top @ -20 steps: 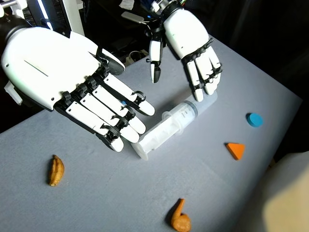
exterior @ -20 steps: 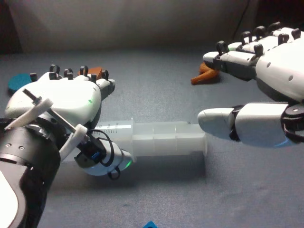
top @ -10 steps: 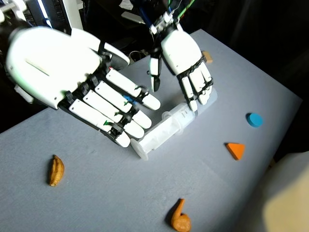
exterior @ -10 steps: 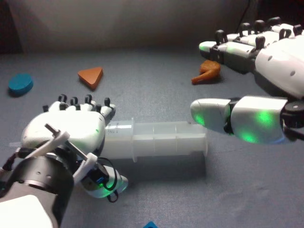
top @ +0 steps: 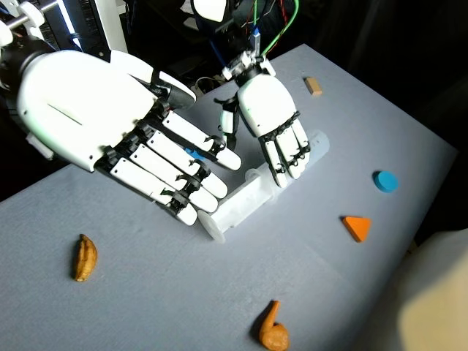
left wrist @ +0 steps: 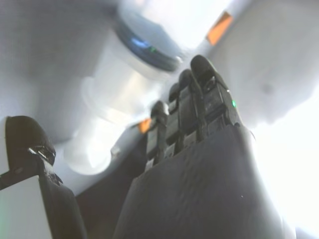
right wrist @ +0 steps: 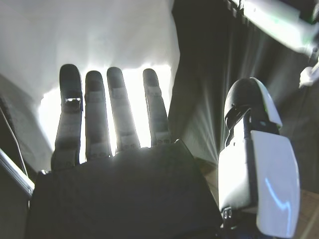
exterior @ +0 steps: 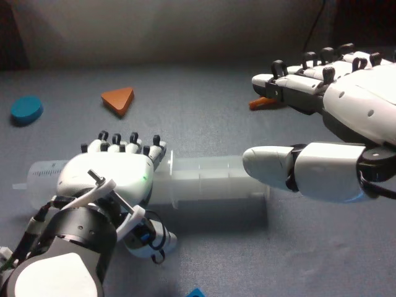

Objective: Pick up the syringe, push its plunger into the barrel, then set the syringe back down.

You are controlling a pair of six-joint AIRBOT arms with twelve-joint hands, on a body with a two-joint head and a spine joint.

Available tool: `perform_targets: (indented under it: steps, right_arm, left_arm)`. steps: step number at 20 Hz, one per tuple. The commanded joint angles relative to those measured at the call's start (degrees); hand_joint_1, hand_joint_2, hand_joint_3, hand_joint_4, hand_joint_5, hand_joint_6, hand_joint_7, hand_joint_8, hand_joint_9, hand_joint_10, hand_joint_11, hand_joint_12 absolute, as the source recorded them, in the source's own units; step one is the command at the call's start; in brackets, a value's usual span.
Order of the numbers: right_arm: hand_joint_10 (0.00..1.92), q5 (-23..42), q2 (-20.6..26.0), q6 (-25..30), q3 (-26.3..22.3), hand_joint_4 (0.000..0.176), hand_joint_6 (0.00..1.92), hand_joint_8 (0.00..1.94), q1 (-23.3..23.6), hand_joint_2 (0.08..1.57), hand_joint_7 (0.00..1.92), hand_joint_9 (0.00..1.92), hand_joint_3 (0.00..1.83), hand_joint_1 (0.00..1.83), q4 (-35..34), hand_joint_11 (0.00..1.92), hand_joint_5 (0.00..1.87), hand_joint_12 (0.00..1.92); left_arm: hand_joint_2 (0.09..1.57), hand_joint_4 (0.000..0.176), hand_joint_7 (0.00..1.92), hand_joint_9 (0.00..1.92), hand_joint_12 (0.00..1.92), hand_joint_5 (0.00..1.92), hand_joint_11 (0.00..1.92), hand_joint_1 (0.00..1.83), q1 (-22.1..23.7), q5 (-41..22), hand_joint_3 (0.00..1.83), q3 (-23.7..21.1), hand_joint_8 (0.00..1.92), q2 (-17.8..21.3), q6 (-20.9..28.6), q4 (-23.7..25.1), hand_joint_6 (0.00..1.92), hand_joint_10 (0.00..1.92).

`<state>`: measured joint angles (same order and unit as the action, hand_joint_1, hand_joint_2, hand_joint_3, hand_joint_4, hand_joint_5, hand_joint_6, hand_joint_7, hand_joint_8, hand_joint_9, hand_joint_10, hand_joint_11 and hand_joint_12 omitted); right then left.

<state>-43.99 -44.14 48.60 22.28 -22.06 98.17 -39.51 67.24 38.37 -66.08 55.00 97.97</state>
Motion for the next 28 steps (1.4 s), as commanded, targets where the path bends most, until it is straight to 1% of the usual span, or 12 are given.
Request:
perform_targets:
  steps: [1,2,3,4,5,7,8,11,17,23,27,28]
  right_arm:
    - [0.00,-0.86,-0.32,-1.30,0.23,0.141,0.00,0.00,1.36,1.09,0.14,0.13,0.00,0.00,4.78,0.00,0.13,0.75]
    - [0.00,-0.93,-0.74,-0.72,0.35,0.141,0.00,0.00,1.63,1.09,0.13,0.13,0.00,0.00,4.79,0.00,0.13,0.75]
    - [0.00,-2.30,-1.18,2.54,0.33,0.141,0.00,0.00,0.96,1.09,0.13,0.13,0.00,0.00,5.45,0.00,0.13,0.74]
    - [0.00,-4.75,-1.54,10.89,0.22,0.141,0.00,0.00,-0.91,1.09,0.13,0.13,0.00,0.00,9.94,0.00,0.13,0.74]
    - [0.00,-8.27,-1.63,16.15,-0.23,0.141,0.00,0.00,-2.36,1.09,0.13,0.13,0.00,0.00,12.26,0.00,0.13,0.75]
    - [0.00,-15.25,-2.13,24.40,-0.82,0.140,0.01,0.01,-5.16,1.09,0.15,0.14,0.00,0.00,16.89,0.00,0.15,0.75]
    - [0.00,-16.12,-2.29,26.47,-0.76,0.140,0.01,0.01,-6.12,1.09,0.16,0.14,0.00,0.00,18.28,0.00,0.16,0.75]
    - [0.00,-17.04,-2.37,30.49,-0.76,0.140,0.00,0.00,-7.32,1.09,0.15,0.14,0.00,0.00,20.00,0.00,0.14,0.77]
    - [0.00,-19.37,-2.41,35.30,-0.21,0.141,0.00,0.00,-7.64,1.09,0.13,0.14,0.00,0.00,20.00,0.00,0.14,0.71]
    - [0.00,-20.65,-2.44,37.93,-0.21,0.140,0.00,0.00,-8.35,1.09,0.14,0.14,0.00,0.00,20.03,0.00,0.15,0.71]
    - [0.00,-21.62,-2.51,39.96,-0.17,0.141,0.00,0.00,-9.53,1.08,0.13,0.11,0.00,0.00,20.17,0.00,0.13,0.59]
    - [0.00,-21.62,-2.69,40.19,-0.17,0.141,0.00,0.00,-9.65,1.08,0.13,0.11,0.00,0.00,20.19,0.00,0.14,0.64]
  left_arm:
    - [0.91,0.103,0.10,0.12,0.53,0.16,0.00,0.81,0.09,2.75,0.00,0.32,0.00,0.00,-0.02,4.01,0.00,0.00]
    - [0.91,0.103,0.10,0.12,0.51,0.16,0.00,0.81,-0.17,2.75,0.00,0.73,0.00,0.07,0.24,4.09,0.00,0.00]
    - [0.91,0.103,0.09,0.12,0.51,0.16,0.00,0.81,-0.53,2.75,0.00,1.17,0.00,0.10,0.95,4.24,0.00,0.00]
    - [0.91,0.103,0.09,0.12,0.51,0.16,0.00,0.81,-0.90,2.33,0.00,1.77,0.00,0.11,2.12,4.93,0.00,0.00]
    - [0.91,0.103,0.09,0.12,0.51,0.16,0.00,0.81,-0.93,1.68,0.00,2.14,0.00,0.10,2.26,5.24,0.00,0.00]
    - [0.92,0.102,0.11,0.12,0.51,0.16,0.00,0.81,-0.92,0.88,0.00,2.29,0.01,0.34,2.26,5.90,0.00,0.00]
    - [0.92,0.101,0.11,0.12,0.50,0.16,0.00,0.81,-0.92,0.84,0.00,2.23,0.00,0.50,2.26,5.92,0.00,0.00]
    - [0.92,0.101,0.10,0.13,0.48,0.16,0.00,0.81,-0.93,0.56,0.00,1.29,0.00,1.61,2.26,6.52,0.00,0.00]
    - [0.91,0.103,0.09,0.11,0.41,0.15,0.00,0.81,0.34,0.53,0.00,0.45,0.00,3.46,2.54,7.58,0.00,0.00]
    - [0.91,0.103,0.09,0.11,0.48,0.15,0.00,0.80,-0.73,-0.95,0.00,2.75,0.00,2.00,2.54,7.63,0.00,0.00]
    - [0.91,0.099,0.10,0.11,0.48,0.16,0.00,0.80,-2.11,-1.20,0.00,4.34,0.00,1.10,3.24,7.79,0.00,0.00]
    - [0.91,0.099,0.10,0.12,0.48,0.16,0.00,0.80,-2.52,-1.20,0.00,4.76,0.00,1.01,3.86,8.08,0.00,0.00]
